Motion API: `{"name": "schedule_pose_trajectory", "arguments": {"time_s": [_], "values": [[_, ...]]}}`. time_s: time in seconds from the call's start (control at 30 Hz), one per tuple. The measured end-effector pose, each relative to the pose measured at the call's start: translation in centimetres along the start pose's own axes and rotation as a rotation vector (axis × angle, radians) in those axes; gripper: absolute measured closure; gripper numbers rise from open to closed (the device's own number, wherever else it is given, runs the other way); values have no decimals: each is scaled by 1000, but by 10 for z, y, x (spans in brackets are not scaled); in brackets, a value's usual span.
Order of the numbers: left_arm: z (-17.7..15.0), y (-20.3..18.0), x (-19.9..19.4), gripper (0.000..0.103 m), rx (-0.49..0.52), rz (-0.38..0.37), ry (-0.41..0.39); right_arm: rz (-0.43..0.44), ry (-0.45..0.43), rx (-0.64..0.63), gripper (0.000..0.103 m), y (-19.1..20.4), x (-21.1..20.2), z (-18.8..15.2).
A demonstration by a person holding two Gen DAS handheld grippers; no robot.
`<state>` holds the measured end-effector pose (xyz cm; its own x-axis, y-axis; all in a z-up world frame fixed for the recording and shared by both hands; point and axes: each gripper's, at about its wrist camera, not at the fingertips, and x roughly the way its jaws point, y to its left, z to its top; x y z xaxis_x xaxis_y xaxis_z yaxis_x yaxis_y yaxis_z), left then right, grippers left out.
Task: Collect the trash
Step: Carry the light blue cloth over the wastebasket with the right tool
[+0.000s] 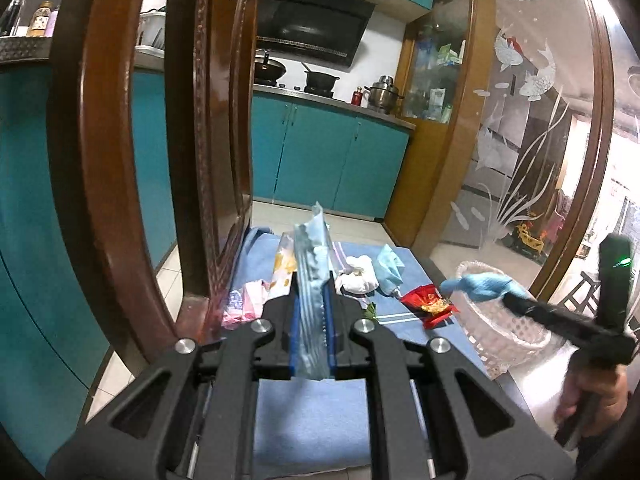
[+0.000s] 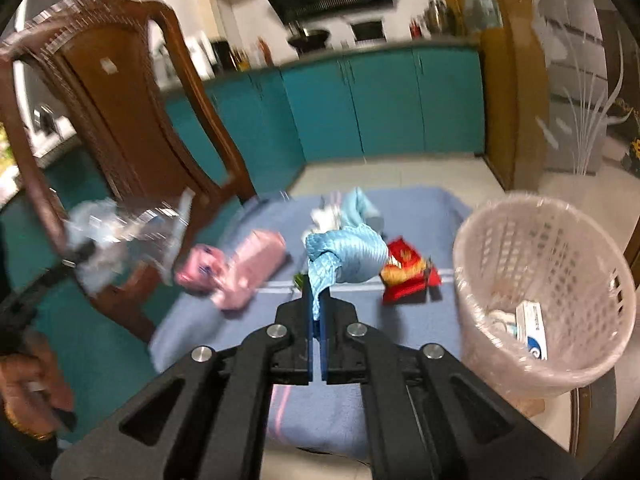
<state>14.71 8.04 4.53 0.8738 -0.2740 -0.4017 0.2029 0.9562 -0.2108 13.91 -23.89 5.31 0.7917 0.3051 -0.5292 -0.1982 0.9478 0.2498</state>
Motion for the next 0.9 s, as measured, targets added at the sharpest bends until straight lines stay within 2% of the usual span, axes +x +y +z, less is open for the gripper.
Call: {"name": "schedule_pose_trajectory", "arguments": {"time_s": [0.1,0.4,0.9], "values": [[0,-1,-3,92,19,-3,-6,7,-11,-2,100,0,-8,-3],[-3,-2,1,92,33,-9,14,11,13,-53,100,12,2,-11],[-3,-4,6,92,39,-13,28,6,25,-47,100,11,6,-13]]}}
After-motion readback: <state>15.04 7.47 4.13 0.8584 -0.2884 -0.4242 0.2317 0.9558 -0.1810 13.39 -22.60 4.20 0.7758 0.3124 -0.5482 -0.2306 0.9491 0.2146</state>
